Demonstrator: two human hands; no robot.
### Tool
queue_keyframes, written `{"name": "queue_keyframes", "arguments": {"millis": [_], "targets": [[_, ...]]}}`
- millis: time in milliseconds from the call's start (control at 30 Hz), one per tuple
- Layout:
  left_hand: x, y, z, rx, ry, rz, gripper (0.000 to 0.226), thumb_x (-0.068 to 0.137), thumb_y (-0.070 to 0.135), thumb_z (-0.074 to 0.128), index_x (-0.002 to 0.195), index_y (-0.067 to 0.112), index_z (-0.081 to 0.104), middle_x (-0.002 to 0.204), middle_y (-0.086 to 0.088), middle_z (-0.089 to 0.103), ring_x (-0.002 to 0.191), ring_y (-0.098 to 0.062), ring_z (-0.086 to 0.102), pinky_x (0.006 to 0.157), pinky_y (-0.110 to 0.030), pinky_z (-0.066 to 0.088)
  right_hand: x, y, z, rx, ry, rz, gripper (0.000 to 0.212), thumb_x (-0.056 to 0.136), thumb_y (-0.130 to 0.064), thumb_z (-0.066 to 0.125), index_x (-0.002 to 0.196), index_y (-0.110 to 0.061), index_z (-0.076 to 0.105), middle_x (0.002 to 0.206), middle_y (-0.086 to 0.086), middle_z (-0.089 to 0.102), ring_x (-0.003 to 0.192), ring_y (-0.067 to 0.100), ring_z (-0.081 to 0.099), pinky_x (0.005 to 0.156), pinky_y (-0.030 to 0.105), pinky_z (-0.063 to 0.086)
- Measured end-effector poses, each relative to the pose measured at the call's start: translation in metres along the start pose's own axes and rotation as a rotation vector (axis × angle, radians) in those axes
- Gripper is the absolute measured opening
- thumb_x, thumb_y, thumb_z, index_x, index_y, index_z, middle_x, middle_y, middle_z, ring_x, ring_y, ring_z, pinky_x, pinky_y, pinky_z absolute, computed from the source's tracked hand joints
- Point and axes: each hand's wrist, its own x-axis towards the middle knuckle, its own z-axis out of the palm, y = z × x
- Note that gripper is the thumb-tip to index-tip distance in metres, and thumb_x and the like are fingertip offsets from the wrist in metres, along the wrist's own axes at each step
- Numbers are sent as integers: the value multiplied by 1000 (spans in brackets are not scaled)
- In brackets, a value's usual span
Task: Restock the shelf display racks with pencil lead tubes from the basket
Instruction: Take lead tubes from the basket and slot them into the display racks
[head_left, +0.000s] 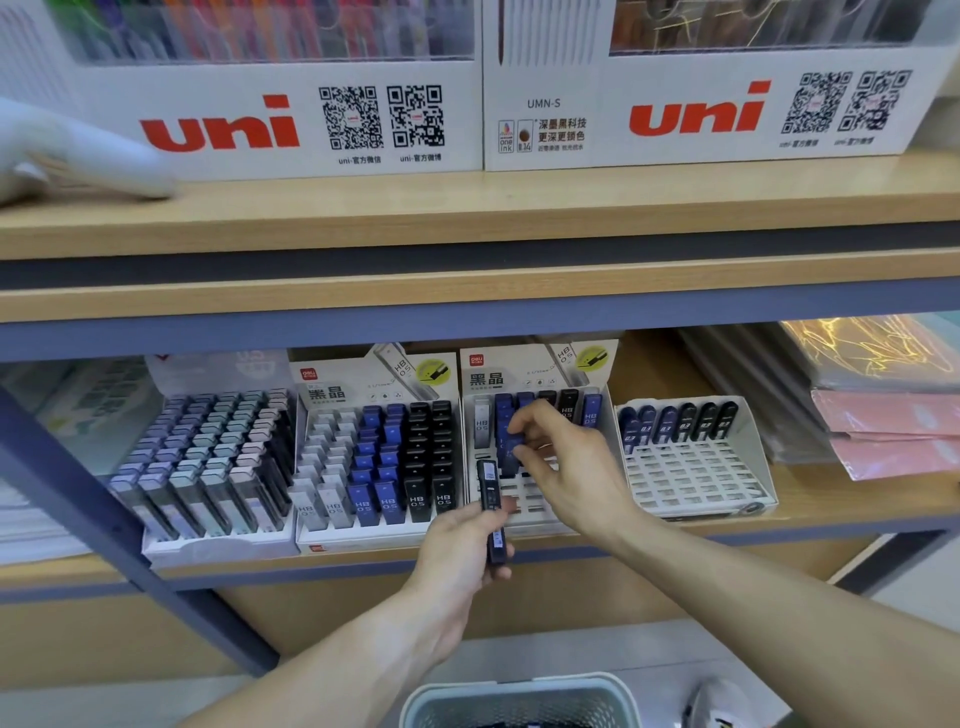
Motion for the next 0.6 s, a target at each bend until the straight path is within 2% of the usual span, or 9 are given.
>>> {"name": "queue_keyframes", "arguments": {"millis": [67,133,200,300,467,600], "targets": [[1,-2,-2,23,-10,24,10,98,10,66,107,12,67,112,-11,71,82,-22,62,62,-30,51,1,-2,2,10,-11,1,20,97,-10,64,108,-25,58,89,-13,64,83,1,63,69,8,44],[4,-6,-4,71,-5,50,29,96,13,69,124,9,64,116,-9,71,86,-23,67,67,-29,56,2,-3,5,-14,-2,-8,20,97,-11,63,110,-25,57,87,-15,63,80,0,62,69,9,45],[6,-7,-7,82,12,63,41,93,13,72,132,8,59,116,-10,72,86,-23,71,68,-27,58,5,-3,6,-37,18,-5,20,97,-12,64,111,-24,56,86,-14,63,77,2,62,69,16,49],[7,-7,-9,57,14,75,40,90,7,75,127,10,61,112,-13,73,86,-23,73,67,-28,59,8,1,9,-103,37,-1,19,95,-12,66,110,-23,60,91,-8,66,80,9,63,74,28,54],[4,-8,-11,30,17,82,34,90,-2,72,118,14,62,110,-13,73,91,-26,75,73,-32,62,8,5,9,-190,41,14,30,91,-6,67,116,-22,65,103,-7,60,84,6,56,76,20,46],[1,-7,-12,40,12,90,38,91,-8,67,118,17,61,108,-12,71,99,-31,74,79,-35,63,3,3,5,-209,63,50,36,91,-4,61,119,-25,61,103,-9,59,83,8,57,74,25,50]]}}
